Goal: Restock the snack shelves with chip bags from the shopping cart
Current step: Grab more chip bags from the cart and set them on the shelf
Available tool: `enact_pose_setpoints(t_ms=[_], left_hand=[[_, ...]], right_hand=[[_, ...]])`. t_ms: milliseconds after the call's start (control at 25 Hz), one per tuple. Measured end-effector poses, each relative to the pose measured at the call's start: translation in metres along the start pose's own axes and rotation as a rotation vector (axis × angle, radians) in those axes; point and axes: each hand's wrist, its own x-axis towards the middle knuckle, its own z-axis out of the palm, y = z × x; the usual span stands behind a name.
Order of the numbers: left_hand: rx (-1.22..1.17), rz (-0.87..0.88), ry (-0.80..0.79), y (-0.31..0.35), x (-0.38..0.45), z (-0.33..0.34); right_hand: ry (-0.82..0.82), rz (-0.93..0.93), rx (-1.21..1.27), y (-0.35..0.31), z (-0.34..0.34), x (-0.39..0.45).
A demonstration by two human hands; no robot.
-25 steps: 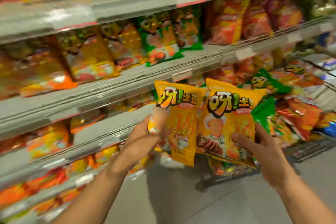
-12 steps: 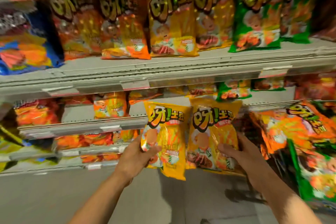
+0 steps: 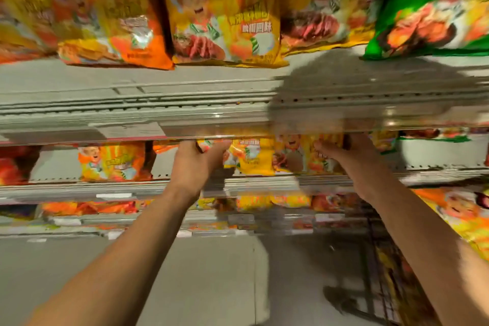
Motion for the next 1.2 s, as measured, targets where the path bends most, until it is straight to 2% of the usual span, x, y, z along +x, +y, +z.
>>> enact_pose_setpoints(t_ms=[120,200,320,520,720,800,880,960,1040,1160,1200], left_hand=[[0.037,-0.040,0.027,-0.010,0.013,0.004],[0.080,-0.083,-0.031,-0.024,0.011,0.001],[0.121,-0.054,-0.094,-0.041,0.004,0.000],[0.091,-0.067,-0.094,-0.045,0.020,-0.003],[0.116,-0.127,-0.146,-0.041,0.029,-0.005],[0.156,-0.129,-0.123,-0.036,0.025,-0.002],[0.373,0.016,0.013,-0.037,0.012,0.001],[0.686,0.325,0.194,-0.044,-0.004,0.003],[0.807,0.555,0.165,-0.045,-0.020,0.008],[0.911,0.528,0.021,-0.045,-0.030,0.022],[0.970,0.503,-0.020,-0.046,-0.032,0.025]], right_hand=[[-0.069,-0.022,-0.038,0.011,-0.001,0.012],[-0.120,-0.022,-0.096,0.019,-0.006,0.017],[-0.125,-0.030,-0.170,0.026,-0.009,0.020],[-0.015,-0.119,-0.238,0.031,0.001,0.017],[0.185,-0.265,-0.440,0.035,0.019,-0.001],[0.335,-0.292,-0.459,0.037,0.024,-0.009],[0.482,-0.411,-0.472,0.040,0.030,-0.022],[0.506,-0.607,-0.601,0.046,0.040,-0.034],[0.434,-0.671,-0.741,0.053,0.049,-0.042],[0.282,-0.521,-1.001,0.059,0.057,-0.047],[0.222,-0.475,-1.014,0.061,0.059,-0.047]])
